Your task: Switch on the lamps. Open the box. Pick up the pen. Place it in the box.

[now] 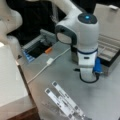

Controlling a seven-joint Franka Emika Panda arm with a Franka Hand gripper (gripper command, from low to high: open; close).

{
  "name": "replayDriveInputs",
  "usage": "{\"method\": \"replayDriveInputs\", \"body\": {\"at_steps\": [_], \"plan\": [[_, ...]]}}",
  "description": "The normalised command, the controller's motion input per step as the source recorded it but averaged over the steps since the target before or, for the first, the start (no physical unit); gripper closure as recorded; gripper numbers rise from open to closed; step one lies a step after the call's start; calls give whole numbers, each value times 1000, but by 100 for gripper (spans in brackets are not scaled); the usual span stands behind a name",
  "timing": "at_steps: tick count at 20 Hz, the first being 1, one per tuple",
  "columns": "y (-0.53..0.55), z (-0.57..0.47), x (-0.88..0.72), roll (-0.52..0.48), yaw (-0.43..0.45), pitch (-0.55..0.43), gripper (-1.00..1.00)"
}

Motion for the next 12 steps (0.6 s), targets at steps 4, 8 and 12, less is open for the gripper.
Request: {"method": "replayDriveInputs", "body": {"at_steps": [4, 8, 12], "plan": [[153, 274, 37, -103, -257, 125, 100], [149, 218, 10, -56, -325, 156, 100], [241, 247, -35, -5, -244, 150, 100]]}}
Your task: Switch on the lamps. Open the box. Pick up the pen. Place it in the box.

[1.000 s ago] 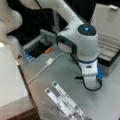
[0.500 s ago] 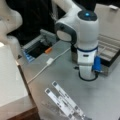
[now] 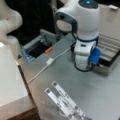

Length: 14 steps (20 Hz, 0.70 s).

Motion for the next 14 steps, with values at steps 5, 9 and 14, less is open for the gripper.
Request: {"method": "replayDriveInputs", "body": {"at_steps": [5, 9, 14], "plan": [[305, 210, -46, 20, -203, 131, 100], [364, 187, -77, 37, -205, 117, 100], [263, 110, -42, 21, -196, 81, 100]]}}
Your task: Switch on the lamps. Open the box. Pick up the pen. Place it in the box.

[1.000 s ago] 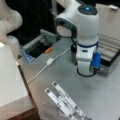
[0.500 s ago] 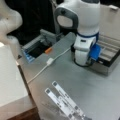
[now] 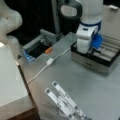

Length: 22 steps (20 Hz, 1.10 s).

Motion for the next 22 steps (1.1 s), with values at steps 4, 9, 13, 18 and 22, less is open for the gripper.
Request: {"method": "replayDriveInputs", "body": {"at_steps": [4, 9, 13, 18, 22], "plan": [[164, 52, 1, 83, -199, 83, 100], [335, -31, 3, 172, -244, 41, 100], [358, -72, 27, 141, -211, 44, 100], [328, -20, 39, 58, -180, 51, 100], [289, -41, 108, -29, -203, 36, 100]]}}
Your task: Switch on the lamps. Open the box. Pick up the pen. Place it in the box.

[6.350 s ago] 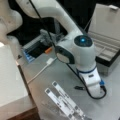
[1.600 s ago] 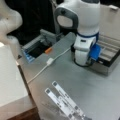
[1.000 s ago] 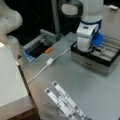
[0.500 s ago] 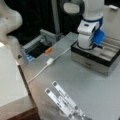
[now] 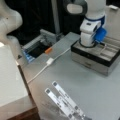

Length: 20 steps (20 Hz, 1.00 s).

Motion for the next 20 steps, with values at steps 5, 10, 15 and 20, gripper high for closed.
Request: {"method": "replayDriveInputs", "body": {"at_steps": [5, 10, 15, 20], "plan": [[271, -103, 158, -57, -166, 7, 100], [223, -93, 156, -99, -108, 2, 100], [181, -62, 163, -129, -67, -9, 100], [134, -27, 142, -129, -38, -5, 100]]}}
